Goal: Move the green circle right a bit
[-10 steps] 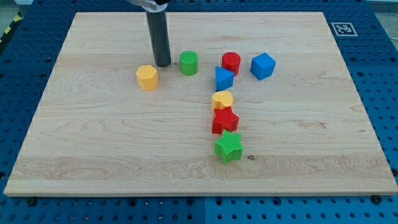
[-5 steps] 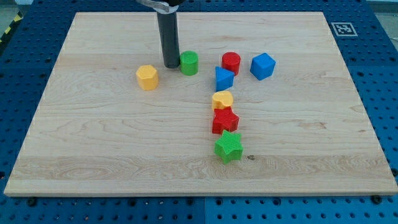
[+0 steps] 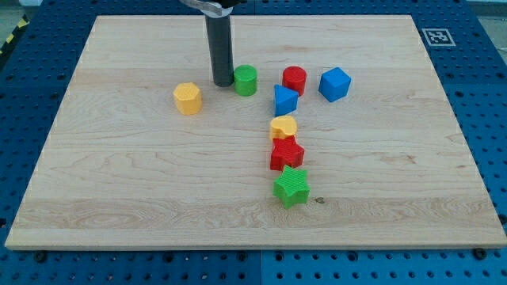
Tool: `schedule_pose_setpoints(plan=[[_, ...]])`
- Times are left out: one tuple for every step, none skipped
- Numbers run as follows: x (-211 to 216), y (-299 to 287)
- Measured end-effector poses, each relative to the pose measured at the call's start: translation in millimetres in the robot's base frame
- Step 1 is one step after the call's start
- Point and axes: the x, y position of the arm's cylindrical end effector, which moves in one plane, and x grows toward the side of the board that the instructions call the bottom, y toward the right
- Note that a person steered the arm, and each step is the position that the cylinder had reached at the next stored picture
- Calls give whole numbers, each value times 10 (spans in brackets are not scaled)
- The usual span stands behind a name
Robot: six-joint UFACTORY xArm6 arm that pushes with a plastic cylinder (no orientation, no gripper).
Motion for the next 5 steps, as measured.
schedule_pose_setpoints(plan=[[0,43],[0,44],[0,44],[-2,102],[-13,145]])
